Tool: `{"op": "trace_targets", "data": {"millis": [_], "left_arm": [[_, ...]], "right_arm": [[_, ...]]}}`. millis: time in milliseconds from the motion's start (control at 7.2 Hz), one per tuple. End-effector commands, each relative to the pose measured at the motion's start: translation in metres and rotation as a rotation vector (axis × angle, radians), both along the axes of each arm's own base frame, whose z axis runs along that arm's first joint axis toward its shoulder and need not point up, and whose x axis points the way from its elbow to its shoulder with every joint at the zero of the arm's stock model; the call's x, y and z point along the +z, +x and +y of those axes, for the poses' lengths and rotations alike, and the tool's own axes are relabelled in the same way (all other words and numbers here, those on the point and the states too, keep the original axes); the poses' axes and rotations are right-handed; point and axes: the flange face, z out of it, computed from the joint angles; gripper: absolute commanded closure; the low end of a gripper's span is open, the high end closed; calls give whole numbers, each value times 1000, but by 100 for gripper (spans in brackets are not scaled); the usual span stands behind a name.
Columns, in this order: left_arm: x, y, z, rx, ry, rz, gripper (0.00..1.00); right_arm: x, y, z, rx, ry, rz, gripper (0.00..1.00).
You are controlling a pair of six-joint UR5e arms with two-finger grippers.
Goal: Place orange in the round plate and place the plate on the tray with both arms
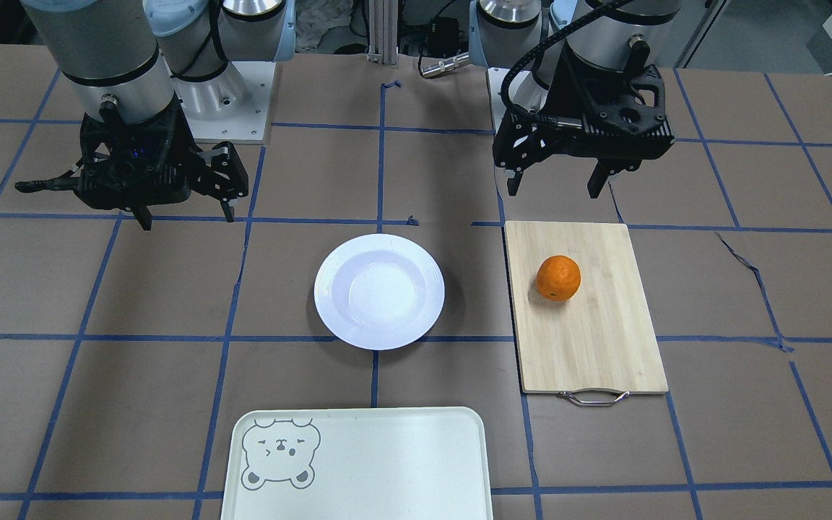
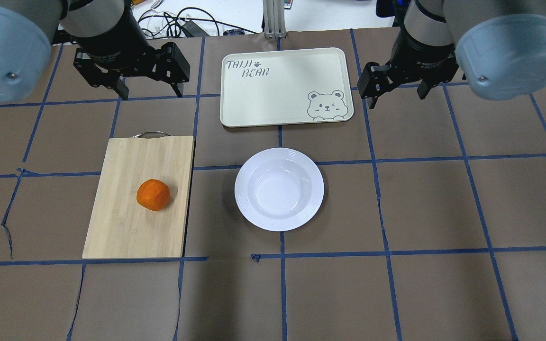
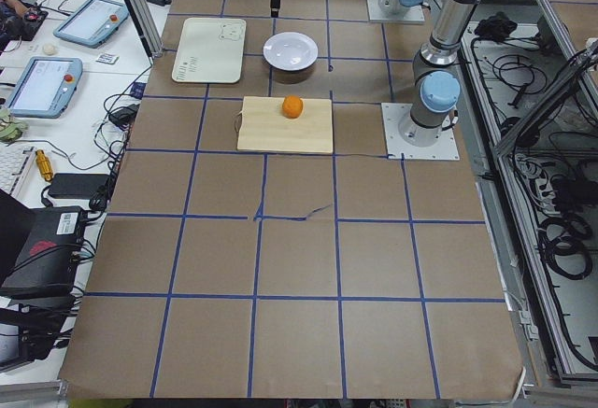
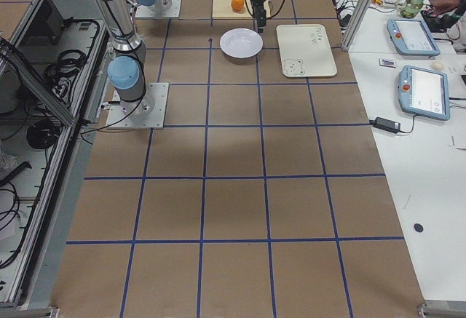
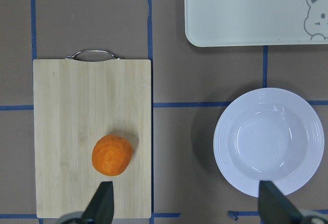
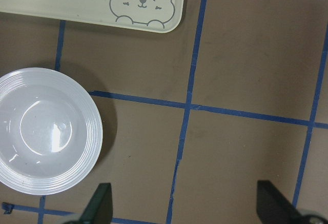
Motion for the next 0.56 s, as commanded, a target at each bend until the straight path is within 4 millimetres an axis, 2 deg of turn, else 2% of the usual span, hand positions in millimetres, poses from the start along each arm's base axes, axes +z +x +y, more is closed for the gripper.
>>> {"op": "trace_targets", "data": {"millis": [0, 417], "left_arm": [[-1, 0, 0, 0, 1, 0, 0], [-1, 2, 0, 2, 1, -20, 0]], "right_arm": [[2, 0, 0, -3, -5, 0, 0], [4, 0, 2, -4, -7, 3, 0]]}}
